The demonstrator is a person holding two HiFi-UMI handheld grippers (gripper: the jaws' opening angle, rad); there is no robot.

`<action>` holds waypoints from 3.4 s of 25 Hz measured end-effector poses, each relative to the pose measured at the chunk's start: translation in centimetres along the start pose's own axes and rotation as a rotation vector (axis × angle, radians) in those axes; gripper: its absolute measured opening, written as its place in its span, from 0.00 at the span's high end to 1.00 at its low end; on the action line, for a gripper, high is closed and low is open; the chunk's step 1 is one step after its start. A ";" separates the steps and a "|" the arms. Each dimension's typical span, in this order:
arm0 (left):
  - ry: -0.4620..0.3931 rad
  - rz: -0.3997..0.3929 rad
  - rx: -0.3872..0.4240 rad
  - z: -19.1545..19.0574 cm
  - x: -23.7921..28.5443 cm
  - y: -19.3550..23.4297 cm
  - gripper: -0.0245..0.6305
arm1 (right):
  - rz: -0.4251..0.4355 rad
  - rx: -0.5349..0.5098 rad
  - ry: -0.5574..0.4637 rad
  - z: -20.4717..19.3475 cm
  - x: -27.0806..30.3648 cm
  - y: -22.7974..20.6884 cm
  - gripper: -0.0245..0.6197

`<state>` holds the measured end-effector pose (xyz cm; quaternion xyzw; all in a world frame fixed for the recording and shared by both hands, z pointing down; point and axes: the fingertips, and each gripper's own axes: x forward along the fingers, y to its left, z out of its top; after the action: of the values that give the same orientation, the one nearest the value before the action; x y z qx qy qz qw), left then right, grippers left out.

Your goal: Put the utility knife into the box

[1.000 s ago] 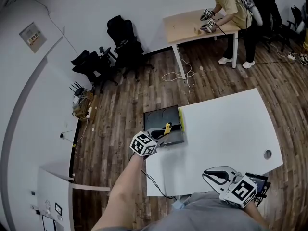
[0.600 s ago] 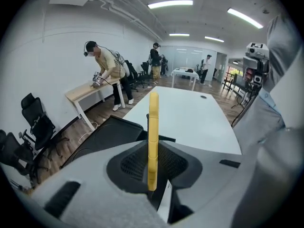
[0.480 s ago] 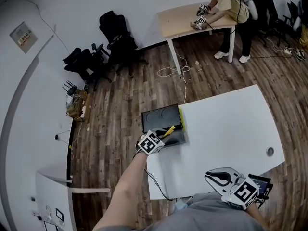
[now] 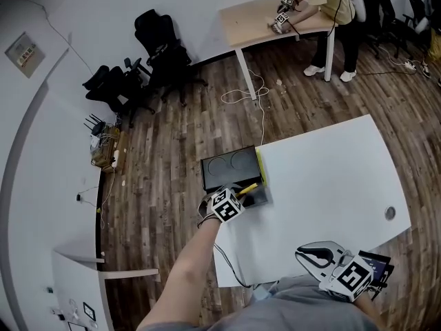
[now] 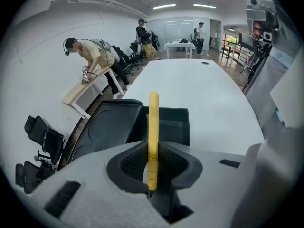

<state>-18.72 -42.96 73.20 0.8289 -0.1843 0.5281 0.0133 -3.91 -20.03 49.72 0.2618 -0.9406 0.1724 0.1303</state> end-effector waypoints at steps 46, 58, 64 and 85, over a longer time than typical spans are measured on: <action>0.112 -0.136 -0.042 -2.8 2.4 -1.5 0.78 | -0.039 0.018 0.007 -1.5 -1.3 -1.1 0.90; 0.048 -0.089 -0.103 -1.5 0.1 -1.0 0.78 | -0.040 -0.007 -0.001 -0.9 -1.4 -1.0 0.90; 0.019 -0.055 -0.137 -1.1 -0.9 -1.0 0.79 | 0.031 -0.023 -0.005 -0.9 -1.7 0.5 0.90; -0.123 0.031 -0.256 0.8 -5.9 -2.5 0.93 | 0.011 -0.096 -0.054 -0.2 -2.9 1.9 0.90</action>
<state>-19.45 -39.04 68.10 0.8482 -0.2635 0.4486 0.0993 -2.49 -17.13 48.48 0.2545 -0.9524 0.1209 0.1163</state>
